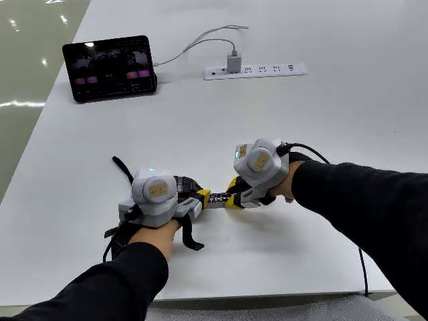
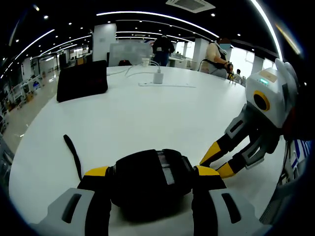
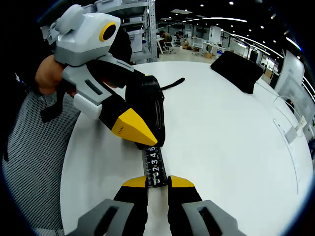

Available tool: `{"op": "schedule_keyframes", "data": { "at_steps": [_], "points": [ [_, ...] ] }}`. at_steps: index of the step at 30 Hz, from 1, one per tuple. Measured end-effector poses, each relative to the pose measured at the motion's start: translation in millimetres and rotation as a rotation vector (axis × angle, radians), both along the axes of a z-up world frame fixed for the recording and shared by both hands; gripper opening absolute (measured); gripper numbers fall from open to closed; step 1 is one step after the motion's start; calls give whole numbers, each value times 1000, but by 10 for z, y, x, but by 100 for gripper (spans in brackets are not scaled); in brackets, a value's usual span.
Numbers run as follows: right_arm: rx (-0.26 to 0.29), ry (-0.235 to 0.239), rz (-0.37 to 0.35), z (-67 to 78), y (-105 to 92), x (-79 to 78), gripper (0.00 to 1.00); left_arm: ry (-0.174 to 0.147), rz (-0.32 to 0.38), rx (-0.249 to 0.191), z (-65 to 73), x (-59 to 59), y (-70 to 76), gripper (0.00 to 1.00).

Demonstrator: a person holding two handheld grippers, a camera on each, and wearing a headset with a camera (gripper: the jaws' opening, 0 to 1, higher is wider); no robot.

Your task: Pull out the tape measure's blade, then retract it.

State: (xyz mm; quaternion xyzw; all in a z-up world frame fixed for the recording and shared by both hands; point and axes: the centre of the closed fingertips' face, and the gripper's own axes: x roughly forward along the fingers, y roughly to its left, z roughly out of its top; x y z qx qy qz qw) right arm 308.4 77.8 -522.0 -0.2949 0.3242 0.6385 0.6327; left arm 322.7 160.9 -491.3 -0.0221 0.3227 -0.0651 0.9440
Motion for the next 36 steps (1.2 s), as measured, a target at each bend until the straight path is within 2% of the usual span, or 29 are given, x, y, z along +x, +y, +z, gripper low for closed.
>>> {"op": "schedule_keyframes", "data": {
  "at_steps": [36],
  "points": [
    [31,20,-9,-18,229,-20,11,-2,5,-9,3,-6,0,62]
  ]
}}
